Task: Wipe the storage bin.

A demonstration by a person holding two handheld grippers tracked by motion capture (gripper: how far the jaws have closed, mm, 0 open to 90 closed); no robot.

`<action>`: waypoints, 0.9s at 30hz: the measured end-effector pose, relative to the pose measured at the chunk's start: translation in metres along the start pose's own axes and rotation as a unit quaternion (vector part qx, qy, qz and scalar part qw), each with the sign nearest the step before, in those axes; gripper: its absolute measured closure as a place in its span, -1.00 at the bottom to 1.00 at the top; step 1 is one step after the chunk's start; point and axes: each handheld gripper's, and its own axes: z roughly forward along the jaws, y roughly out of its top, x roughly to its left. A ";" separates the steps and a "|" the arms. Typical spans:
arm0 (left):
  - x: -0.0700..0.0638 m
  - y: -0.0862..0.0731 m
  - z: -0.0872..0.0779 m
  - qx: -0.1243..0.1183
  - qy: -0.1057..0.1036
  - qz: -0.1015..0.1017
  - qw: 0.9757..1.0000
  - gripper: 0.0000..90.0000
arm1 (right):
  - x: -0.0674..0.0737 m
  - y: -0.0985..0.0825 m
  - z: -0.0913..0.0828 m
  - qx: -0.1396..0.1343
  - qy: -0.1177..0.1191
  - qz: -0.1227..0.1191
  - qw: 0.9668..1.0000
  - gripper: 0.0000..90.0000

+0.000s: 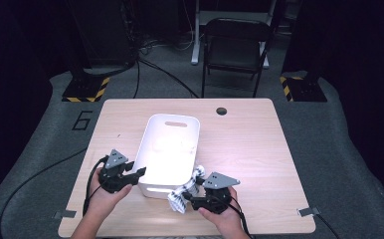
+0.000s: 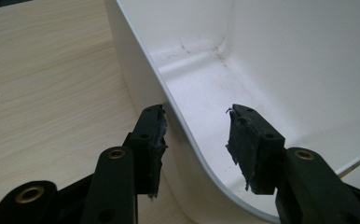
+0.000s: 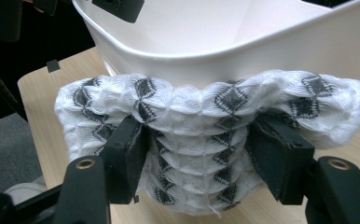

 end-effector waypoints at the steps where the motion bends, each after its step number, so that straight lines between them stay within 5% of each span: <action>1: 0.001 0.000 0.000 -0.002 -0.004 -0.006 1.000 0.21 | 0.001 0.000 0.000 0.003 -0.001 0.002 1.000 -0.14; 17: 0.003 -0.003 -0.005 -0.008 -0.008 -0.019 1.000 0.19 | -0.010 -0.017 0.012 0.027 0.005 0.022 0.999 0.14; 27: 0.006 -0.007 -0.011 -0.024 0.010 -0.015 1.000 0.17 | -0.013 -0.024 0.026 0.054 0.012 0.043 0.998 0.26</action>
